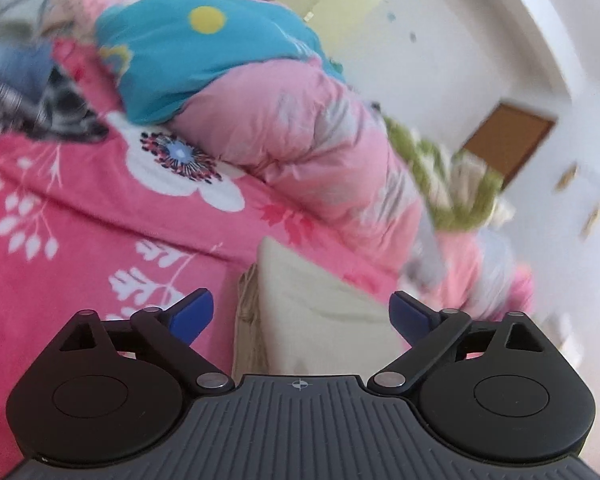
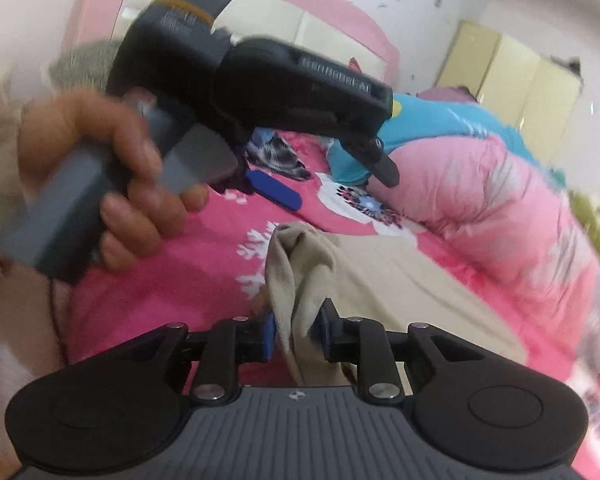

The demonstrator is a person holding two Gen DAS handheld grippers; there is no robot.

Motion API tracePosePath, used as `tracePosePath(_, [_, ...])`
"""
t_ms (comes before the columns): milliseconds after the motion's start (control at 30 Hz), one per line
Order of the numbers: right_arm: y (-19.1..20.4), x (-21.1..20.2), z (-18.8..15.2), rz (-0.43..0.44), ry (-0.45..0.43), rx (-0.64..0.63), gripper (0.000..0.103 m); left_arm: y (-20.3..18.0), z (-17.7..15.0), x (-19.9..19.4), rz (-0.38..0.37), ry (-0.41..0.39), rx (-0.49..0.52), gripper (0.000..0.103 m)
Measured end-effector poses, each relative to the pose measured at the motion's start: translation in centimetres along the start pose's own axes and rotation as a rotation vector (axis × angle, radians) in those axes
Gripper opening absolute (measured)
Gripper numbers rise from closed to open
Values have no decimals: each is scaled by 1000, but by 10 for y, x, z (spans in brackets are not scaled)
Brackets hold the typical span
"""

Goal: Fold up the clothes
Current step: 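Lift the gripped trousers edge with the right gripper and fold it over, then open the right gripper, release the folded edge and pull back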

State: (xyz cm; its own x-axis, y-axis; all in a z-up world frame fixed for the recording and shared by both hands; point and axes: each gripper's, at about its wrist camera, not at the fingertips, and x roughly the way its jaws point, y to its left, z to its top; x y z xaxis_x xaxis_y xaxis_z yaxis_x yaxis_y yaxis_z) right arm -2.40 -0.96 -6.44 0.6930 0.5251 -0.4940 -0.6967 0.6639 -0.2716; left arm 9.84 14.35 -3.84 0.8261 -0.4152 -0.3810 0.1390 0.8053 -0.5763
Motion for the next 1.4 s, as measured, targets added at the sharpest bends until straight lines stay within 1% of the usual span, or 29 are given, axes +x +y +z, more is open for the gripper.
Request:
tracePosePath(67, [-6,-9,-2,51,-17,70,28,-9,-8,11,49,57,73,96])
tracePosePath(100, [-8,-14,-4,77,-26,104,28,-10,-14,18,77,92,85,96])
tracePosePath(233, [-30,-34,-14,213,-68,267,29,5,-27,32,143,173,67,96])
tracePosePath(300, [-58,-47,-25,242,-82,393,29,14,-26,30,112,178,39,96])
tracePosePath(333, [-78,-55,-34,244,-93,482,30,18,-25,29,97,180,25,96])
tracePosePath(367, [-101,-62,-44,236,-107,584,33,23,-24,28,81,183,9,97])
tracePosePath(400, [-126,-70,-58,216,-125,709,41,27,-22,28,61,187,-20,99])
tracePosePath(467, [-172,-79,-92,165,-136,979,46,33,-18,31,17,199,-81,101])
tracePosePath(533, [-208,-74,-126,109,-76,1194,47,39,-16,36,-21,219,-113,101])
tracePosePath(567, [-218,-67,-141,116,-36,1269,48,40,-14,38,-35,230,-114,101])
tracePosePath(667, [-232,-37,-166,263,88,1417,49,40,-13,42,-69,256,-98,101])
tracePosePath(700, [-232,-28,-167,302,113,1432,49,40,-13,44,-79,264,-92,101])
tracePosePath(767, [-232,-13,-159,345,145,1409,49,40,-14,46,-103,271,-92,101])
tracePosePath(800, [-235,-3,-155,383,157,1412,50,40,-14,47,-117,275,-98,101])
tracePosePath(867, [-235,15,-154,439,169,1429,49,39,-16,50,-159,287,-120,99])
tracePosePath(900, [-235,24,-154,464,166,1429,43,37,-16,53,-177,299,-127,94])
tracePosePath(933, [-235,31,-155,479,165,1440,38,34,-17,55,-195,315,-128,94])
tracePosePath(967, [-237,35,-155,492,160,1451,30,30,-18,56,-195,323,-120,93])
tracePosePath(1000, [-238,32,-155,492,143,1451,22,28,-19,57,-202,332,-120,93])
tracePosePath(1067, [-239,25,-156,492,108,1452,17,24,-21,58,-236,348,-162,91])
tracePosePath(1100, [-240,21,-157,491,92,1452,16,18,-24,58,-256,362,-162,91])
tracePosePath(1200, [-249,7,-160,467,72,1457,16,0,-35,57,-316,406,-161,91])
tracePosePath(1300, [-252,-29,-173,423,68,1457,17,-23,-56,57,-362,474,-109,91])
tracePosePath(1333, [-253,-41,-177,407,69,1453,17,-27,-59,57,-357,489,-87,92])
tracePosePath(1367, [-251,-48,-181,383,86,1444,20,-29,-59,55,-340,491,-64,92])
tracePosePath(1400, [-249,-55,-188,359,115,1443,27,-30,-54,52,-313,481,-43,92])
